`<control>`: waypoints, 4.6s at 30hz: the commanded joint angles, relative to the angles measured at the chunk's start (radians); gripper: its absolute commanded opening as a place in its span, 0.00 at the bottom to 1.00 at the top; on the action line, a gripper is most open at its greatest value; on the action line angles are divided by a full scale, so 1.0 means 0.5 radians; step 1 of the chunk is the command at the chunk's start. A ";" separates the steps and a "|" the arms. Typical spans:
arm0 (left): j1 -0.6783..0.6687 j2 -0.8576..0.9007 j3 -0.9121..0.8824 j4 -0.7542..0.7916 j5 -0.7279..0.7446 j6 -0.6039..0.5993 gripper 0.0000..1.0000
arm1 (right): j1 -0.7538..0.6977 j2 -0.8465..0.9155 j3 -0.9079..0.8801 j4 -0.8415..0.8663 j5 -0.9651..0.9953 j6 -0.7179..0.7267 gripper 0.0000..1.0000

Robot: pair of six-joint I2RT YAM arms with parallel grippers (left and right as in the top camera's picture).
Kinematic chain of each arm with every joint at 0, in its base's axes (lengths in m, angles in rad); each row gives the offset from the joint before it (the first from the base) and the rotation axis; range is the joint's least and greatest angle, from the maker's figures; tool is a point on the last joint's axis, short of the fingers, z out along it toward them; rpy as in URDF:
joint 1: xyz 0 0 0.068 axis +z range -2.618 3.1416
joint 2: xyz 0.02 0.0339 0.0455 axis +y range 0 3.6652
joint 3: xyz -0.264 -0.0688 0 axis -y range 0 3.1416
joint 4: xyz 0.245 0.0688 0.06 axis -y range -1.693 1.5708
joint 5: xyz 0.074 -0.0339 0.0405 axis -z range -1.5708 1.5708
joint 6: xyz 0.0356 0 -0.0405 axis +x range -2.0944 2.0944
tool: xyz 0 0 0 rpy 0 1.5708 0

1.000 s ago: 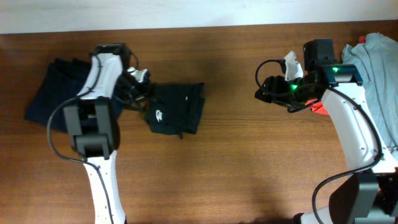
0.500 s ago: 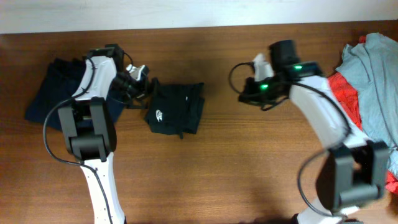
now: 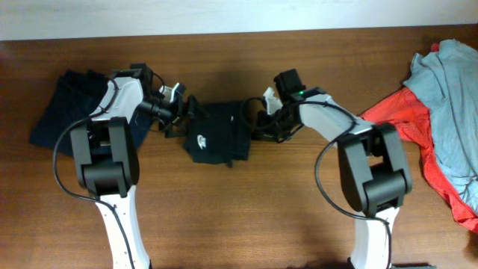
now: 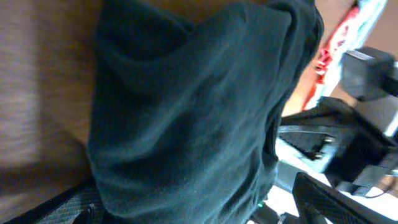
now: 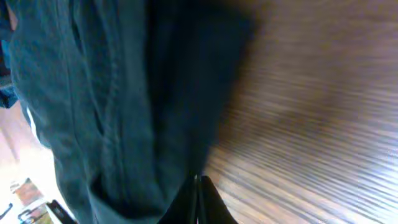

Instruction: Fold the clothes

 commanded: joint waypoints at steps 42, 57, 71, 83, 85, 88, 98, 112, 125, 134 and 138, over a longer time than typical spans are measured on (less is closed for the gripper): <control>-0.336 0.205 -0.115 0.311 0.130 -0.066 0.41 | 0.028 0.024 0.014 0.014 -0.068 0.049 0.04; -0.172 0.031 -0.114 0.151 0.137 0.151 0.01 | -0.143 0.023 0.015 -0.394 0.143 -0.200 0.04; 0.040 -0.494 -0.114 0.098 0.082 0.261 0.01 | -0.362 0.022 0.015 -0.479 0.137 -0.201 0.04; 0.497 -0.665 -0.113 0.009 0.076 0.359 0.01 | -0.361 0.022 0.015 -0.481 0.137 -0.201 0.04; 0.622 -0.684 -0.113 -0.012 0.009 0.358 0.00 | -0.361 0.022 0.015 -0.480 0.137 -0.201 0.04; 0.825 -0.684 -0.113 0.014 -0.079 0.402 0.00 | -0.362 0.022 0.015 -0.478 0.137 -0.201 0.04; 1.065 -0.682 -0.114 0.235 -0.556 0.642 0.00 | -0.361 0.022 0.015 -0.479 0.137 -0.199 0.04; 1.102 -0.683 -0.104 0.324 -1.530 0.184 0.99 | -0.362 0.022 0.015 -0.535 0.137 -0.200 0.04; 1.269 -0.687 0.146 0.102 -0.906 0.125 0.99 | -0.362 0.022 0.015 -0.547 0.137 -0.200 0.04; 0.936 -0.768 0.152 -0.114 -0.739 0.434 0.77 | -0.381 -0.033 0.025 -0.625 0.121 -0.203 0.11; 0.754 -1.011 0.200 -0.208 -0.845 0.568 0.86 | -0.410 -0.246 0.042 -0.672 0.124 -0.344 0.17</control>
